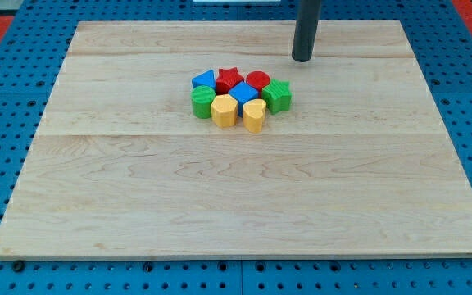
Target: Push the green star and the yellow heart down a bit
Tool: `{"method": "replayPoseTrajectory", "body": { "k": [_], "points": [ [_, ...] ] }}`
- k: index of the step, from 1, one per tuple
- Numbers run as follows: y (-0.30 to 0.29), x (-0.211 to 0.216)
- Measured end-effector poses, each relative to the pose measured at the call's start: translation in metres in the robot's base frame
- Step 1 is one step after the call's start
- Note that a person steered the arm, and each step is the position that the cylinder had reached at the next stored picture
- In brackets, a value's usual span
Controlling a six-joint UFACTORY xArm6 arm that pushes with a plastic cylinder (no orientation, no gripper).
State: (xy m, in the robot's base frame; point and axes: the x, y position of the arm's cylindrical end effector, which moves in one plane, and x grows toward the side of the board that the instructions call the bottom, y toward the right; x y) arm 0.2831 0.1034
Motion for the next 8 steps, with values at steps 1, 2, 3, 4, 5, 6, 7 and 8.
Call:
{"method": "replayPoseTrajectory", "body": {
  "k": [1,2,3,4,5,6,7,8],
  "points": [
    [0.0,0.001],
    [0.021,0.052],
    [0.017,0.081],
    [0.024,0.098],
    [0.006,0.099],
    [0.014,0.112],
    [0.017,0.091],
    [-0.004,0.062]
  ]
}}
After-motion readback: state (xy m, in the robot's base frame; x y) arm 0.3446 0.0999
